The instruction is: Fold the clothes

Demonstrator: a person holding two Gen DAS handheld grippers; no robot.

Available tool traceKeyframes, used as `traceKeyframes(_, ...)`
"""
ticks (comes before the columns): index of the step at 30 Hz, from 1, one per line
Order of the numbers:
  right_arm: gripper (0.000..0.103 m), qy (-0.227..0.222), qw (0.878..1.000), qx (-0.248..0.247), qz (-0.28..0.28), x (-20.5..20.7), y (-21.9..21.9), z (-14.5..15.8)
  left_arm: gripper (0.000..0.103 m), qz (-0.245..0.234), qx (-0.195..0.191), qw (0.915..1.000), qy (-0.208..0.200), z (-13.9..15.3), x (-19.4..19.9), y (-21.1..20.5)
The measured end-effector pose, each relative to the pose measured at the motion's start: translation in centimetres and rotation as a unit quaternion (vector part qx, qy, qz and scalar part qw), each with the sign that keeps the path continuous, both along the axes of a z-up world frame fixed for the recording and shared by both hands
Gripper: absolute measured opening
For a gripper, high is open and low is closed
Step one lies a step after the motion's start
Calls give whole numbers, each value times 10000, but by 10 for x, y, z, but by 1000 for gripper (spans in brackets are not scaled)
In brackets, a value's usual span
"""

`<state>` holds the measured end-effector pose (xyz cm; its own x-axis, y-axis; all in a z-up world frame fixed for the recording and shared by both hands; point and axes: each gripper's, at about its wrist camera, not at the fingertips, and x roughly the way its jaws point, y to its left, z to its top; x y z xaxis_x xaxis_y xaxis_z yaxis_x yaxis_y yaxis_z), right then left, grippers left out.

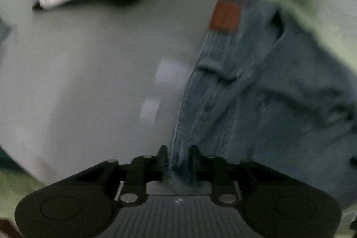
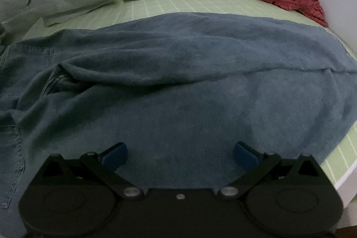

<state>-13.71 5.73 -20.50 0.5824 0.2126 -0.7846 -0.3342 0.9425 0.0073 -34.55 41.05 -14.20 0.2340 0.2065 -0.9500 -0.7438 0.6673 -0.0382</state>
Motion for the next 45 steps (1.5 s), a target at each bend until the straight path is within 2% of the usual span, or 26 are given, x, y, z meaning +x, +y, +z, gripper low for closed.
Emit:
traceKeyframes(2, 103, -29, 9999, 10, -143, -1, -9, 2, 43, 181, -15, 9998, -34, 3, 1, 4)
traceKeyframes(3, 103, -55, 9997, 57, -223, 0, -16, 5, 51, 258, 10, 9996, -84, 7, 3, 7)
traceKeyframes(4, 103, -98, 9993, 111, -333, 2, -24, 7, 62, 316, 95, 9993, -172, 13, 3, 8)
traceKeyframes(6, 103, -203, 9979, 209, -577, 9, -42, 14, 75, 413, 428, 9975, -386, 31, 6, 9)
traceKeyframes(9, 103, -367, 9940, 344, -974, 25, -69, 23, 82, 468, 939, 9920, -704, 60, 21, 3)
traceKeyframes(12, 103, -379, 9914, 486, -1151, 45, -97, 28, 93, 349, 1175, 9861, -1124, 81, 46, -15)
traceKeyframes(14, 103, -328, 9920, 540, -1097, 60, -116, 29, 94, 159, 1209, 9839, -1303, 84, 67, -35)
traceKeyframes(18, 103, -319, 9967, 288, -686, 91, -148, 33, 94, -194, 1249, 9846, -1208, 74, 122, -93)
traceKeyframes(20, 103, -435, 9974, 175, -540, 108, -166, 41, 94, -297, 1106, 9861, -1205, 65, 150, -124)
traceKeyframes(24, 103, -597, 9970, 163, -474, 161, -209, 60, 94, -583, 773, 9879, -1215, 49, 204, -183)
traceKeyframes(30, 103, -742, 9967, 15, -322, 247, -255, 73, 94, -910, 804, 9868, -1075, 29, 271, -238)
traceKeyframes(34, 103, -649, 9976, -66, -216, 312, -277, 72, 94, -729, 598, 9897, -1074, 16, 310, -239)
traceKeyframes(38, 103, -431, 9986, -207, -236, 383, -292, 60, 94, -565, 487, 9926, -960, 2, 350, -220)
traceKeyframes(42, 103, -254, 9993, -228, -162, 431, -292, 45, 94, -189, 430, 9958, -784, -12, 387, -192)
traceKeyframes(45, 99, -113, 9998, -120, -57, 449, -285, 36, 94, 127, 394, 9978, -515, -25, 409, -170)
